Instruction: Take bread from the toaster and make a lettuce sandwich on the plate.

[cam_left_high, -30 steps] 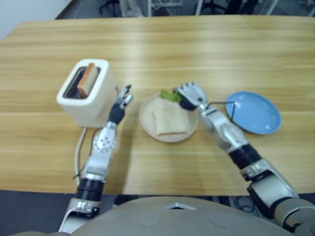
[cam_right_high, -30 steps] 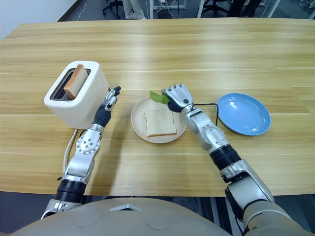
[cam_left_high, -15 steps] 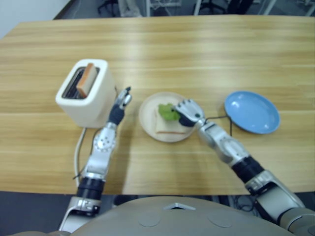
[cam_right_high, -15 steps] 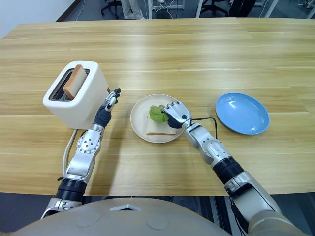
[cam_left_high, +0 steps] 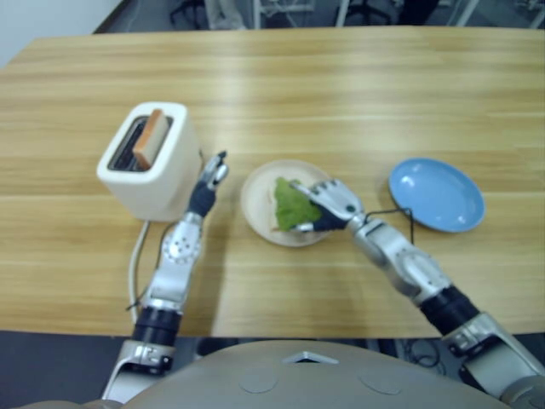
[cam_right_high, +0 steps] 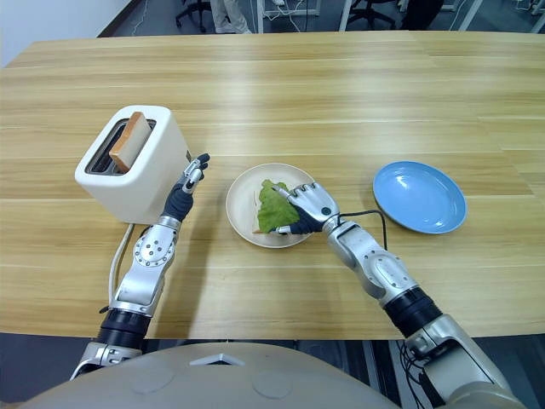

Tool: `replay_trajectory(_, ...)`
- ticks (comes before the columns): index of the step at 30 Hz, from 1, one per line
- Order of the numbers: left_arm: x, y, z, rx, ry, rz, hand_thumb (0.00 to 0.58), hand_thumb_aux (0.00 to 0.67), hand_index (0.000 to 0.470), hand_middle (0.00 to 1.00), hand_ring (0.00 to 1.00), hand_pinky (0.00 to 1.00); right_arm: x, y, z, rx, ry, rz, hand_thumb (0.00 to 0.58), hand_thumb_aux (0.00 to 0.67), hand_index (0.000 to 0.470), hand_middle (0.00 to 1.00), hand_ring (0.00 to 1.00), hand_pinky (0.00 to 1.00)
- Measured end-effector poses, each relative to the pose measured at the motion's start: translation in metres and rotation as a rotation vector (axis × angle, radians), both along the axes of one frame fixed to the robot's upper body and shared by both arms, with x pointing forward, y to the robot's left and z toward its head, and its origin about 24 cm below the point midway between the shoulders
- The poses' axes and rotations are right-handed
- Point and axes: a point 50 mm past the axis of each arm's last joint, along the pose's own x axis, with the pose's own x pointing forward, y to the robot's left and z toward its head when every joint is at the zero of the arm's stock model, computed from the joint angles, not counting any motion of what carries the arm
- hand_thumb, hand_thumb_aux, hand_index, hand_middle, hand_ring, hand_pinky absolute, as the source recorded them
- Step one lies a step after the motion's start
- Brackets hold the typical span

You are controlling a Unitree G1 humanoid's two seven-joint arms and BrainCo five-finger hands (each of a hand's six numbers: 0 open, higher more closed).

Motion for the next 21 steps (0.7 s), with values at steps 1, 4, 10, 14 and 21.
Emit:
replay_trajectory(1, 0.0, 0.0, 0.0, 0.002, -0.001, 0.0, 0.0, 0.0, 0.0, 0.0, 0.0, 0.0, -0.001, -0.005, 0.003, 0.008, 0.011, -0.016, 0.0, 0.0, 0.0, 0.0, 0.0, 0.0)
replay_trajectory(4, 0.0, 0.0, 0.0, 0.002, 0.0, 0.001, 0.0, 0.0, 0.0, 0.0, 0.0, 0.0, -0.008, -0.013, 0.006, 0.02, 0.046, -0.037, 0.0, 0.0, 0.0, 0.0, 0.0, 0.0)
replay_trajectory(10, -0.001, 0.001, -0.001, 0.012, -0.002, -0.001, 0.0, 0.0, 0.0, 0.0, 0.0, 0.0, -0.027, -0.059, 0.035, -0.052, 0.087, -0.138, 0.0, 0.0, 0.0, 0.0, 0.0, 0.0)
replay_trajectory(14, -0.002, 0.0, 0.003, 0.025, -0.02, -0.016, 0.0, 0.0, 0.0, 0.0, 0.0, 0.0, -0.03, -0.088, 0.074, 0.033, 0.041, -0.253, 0.0, 0.0, 0.0, 0.0, 0.0, 0.0)
replay_trajectory(21, -0.01, -0.003, 0.075, 0.224, -0.334, -0.092, 0.0, 0.0, 0.0, 0.0, 0.0, 0.0, -0.029, -0.096, 0.091, 0.575, 0.057, -0.314, 0.0, 0.0, 0.0, 0.0, 0.0, 0.0)
